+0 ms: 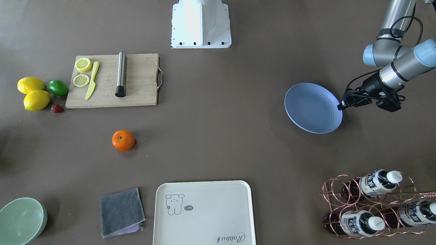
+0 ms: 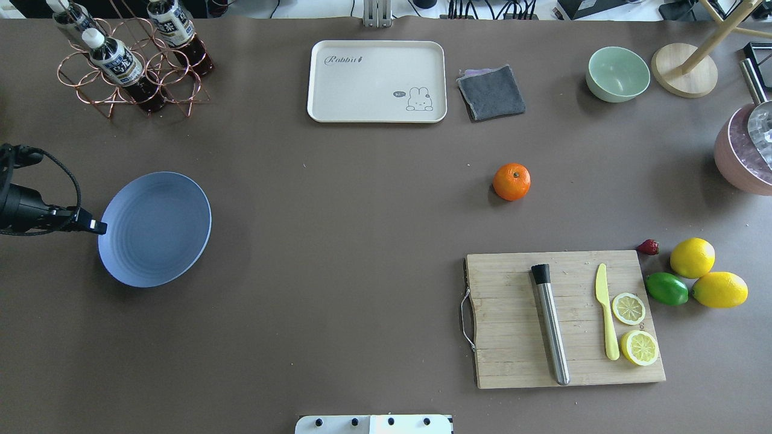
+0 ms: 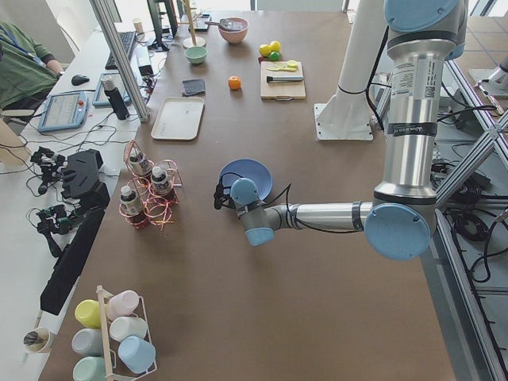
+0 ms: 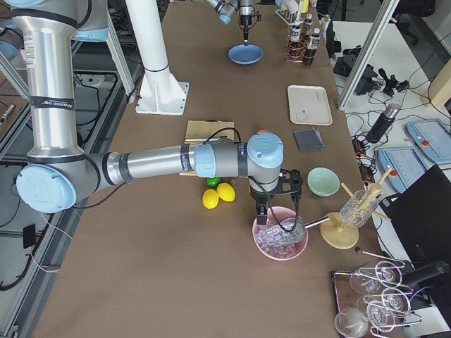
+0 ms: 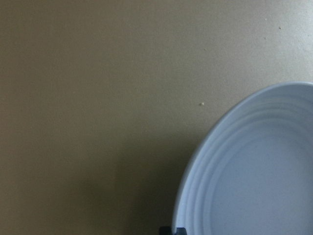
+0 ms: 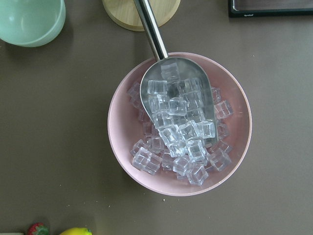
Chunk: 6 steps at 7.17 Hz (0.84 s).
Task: Pick orange to plate
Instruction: 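Slide the blue plate toward the orange with left gripper while right arm reaches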
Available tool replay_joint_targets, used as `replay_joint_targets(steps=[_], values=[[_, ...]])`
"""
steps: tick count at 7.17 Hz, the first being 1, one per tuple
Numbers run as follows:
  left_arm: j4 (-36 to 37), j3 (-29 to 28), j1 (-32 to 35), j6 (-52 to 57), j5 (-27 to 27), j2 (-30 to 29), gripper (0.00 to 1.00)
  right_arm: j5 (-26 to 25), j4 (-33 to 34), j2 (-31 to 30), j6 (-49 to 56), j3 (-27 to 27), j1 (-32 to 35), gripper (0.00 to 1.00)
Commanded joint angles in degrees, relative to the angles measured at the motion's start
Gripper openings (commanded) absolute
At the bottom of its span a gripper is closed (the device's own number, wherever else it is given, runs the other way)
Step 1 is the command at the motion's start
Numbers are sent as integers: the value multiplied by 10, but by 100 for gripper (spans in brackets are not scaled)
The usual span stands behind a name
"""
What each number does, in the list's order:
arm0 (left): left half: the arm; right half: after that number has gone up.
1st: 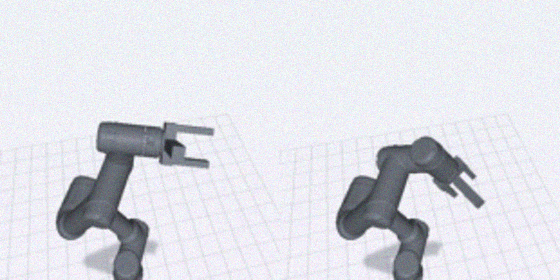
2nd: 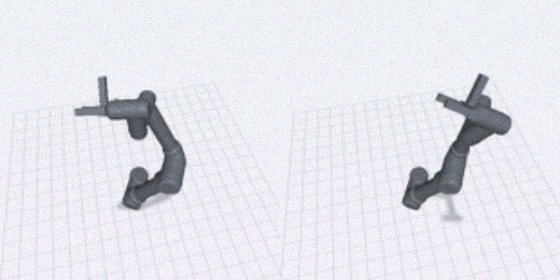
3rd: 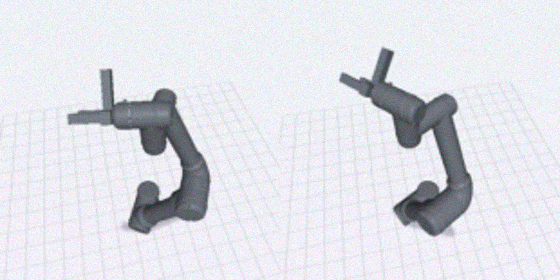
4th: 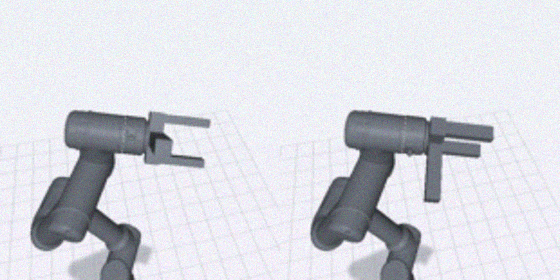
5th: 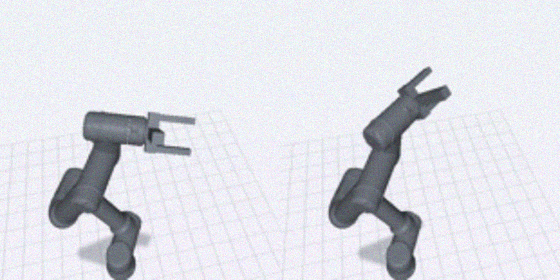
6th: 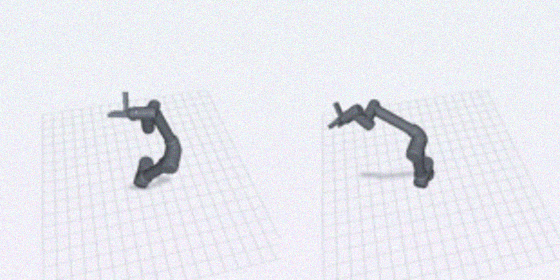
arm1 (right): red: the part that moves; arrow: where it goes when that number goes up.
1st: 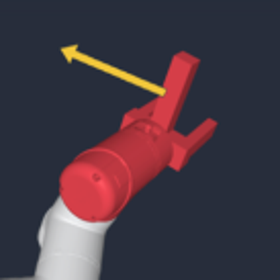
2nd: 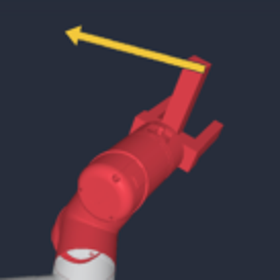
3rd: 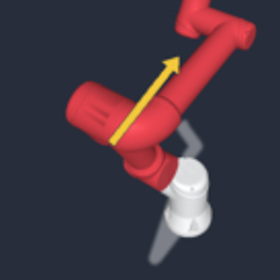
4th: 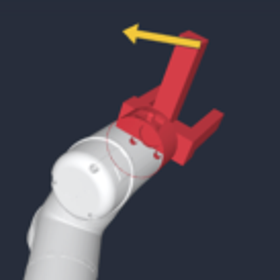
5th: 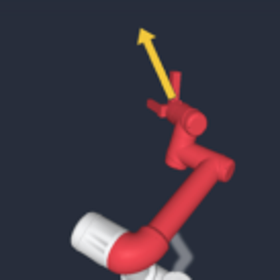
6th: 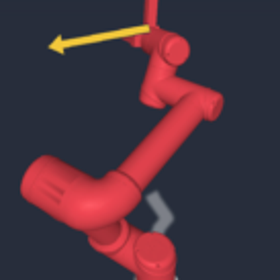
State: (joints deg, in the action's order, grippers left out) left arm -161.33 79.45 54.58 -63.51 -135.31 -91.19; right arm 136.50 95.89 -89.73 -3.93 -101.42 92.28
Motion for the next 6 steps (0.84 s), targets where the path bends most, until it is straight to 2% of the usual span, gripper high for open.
replay_joint_targets(steps=[1, 3, 4, 6], values=[[21, 28, -1, -47, 0, -26, 0, 0, -1, 3, -41, -25, 0, 100], [158, 125, -1, -52, 6, -44, 0, -1, -1, 25, -87, -36, -34, 100], [233, 167, -5, -52, 34, -69, 0, -2, -1, 53, -142, -36, -64, 100], [338, 180, -18, -53, 70, -149, 0, -9, -26, 106, -238, -34, -139, 100]])
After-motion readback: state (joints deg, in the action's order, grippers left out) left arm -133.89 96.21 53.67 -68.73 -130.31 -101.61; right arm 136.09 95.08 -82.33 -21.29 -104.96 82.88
